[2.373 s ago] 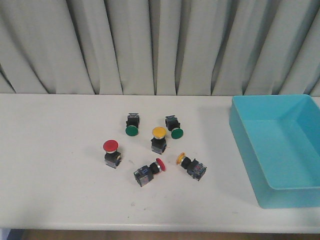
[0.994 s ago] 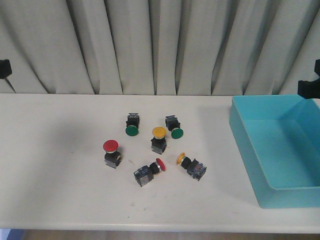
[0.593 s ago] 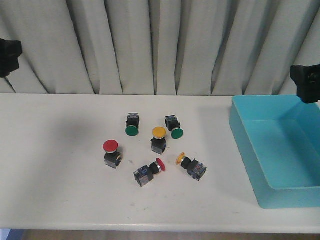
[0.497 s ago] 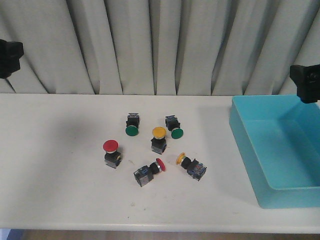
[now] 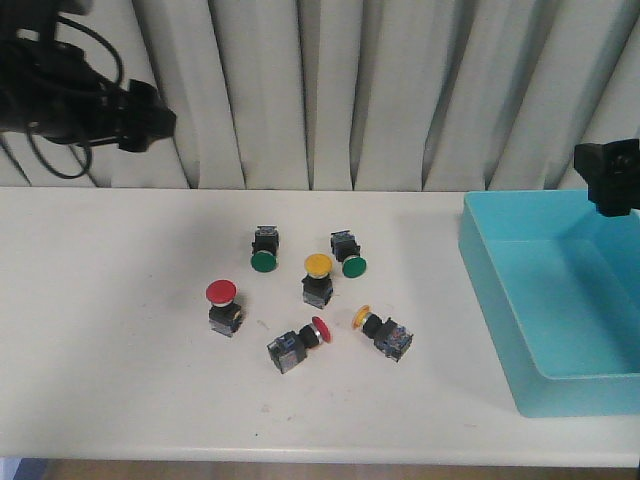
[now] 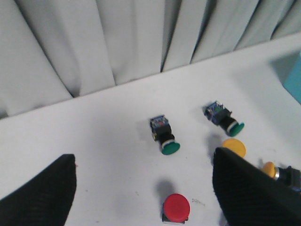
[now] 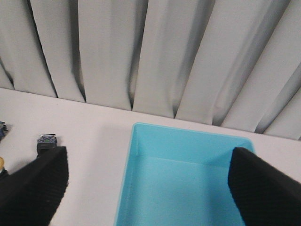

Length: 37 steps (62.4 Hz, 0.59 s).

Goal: Pick red and yellow buttons and place in box
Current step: 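Reach the left gripper down and grasp the red-capped button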

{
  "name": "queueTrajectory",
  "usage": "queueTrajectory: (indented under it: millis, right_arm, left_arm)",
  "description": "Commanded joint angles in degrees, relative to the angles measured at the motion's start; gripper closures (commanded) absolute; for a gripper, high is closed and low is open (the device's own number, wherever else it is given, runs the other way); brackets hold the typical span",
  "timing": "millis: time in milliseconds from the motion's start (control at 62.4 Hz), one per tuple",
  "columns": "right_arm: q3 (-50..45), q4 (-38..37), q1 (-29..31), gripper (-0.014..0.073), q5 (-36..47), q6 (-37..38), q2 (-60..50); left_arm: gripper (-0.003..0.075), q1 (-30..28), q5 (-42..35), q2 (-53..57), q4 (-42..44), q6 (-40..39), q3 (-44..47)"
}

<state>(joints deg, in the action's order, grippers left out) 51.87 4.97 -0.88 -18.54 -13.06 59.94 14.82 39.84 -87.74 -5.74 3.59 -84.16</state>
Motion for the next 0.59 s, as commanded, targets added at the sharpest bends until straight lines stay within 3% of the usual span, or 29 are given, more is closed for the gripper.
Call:
queueTrajectory:
  millis: [0, 577]
  right_arm:
    - [2.0, 2.0, 0.1, -0.0055, 2.4, 0.1, -0.6]
    - [2.0, 4.6, 0.1, -0.0035, -0.8, 0.1, -0.6]
  left_arm:
    - [0.0134, 1.2, 1.2, -3.9, -0.6, 0.0, -5.1]
    - [0.0134, 5.7, 2.1, -24.9, -0.4, -0.1, -7.4]
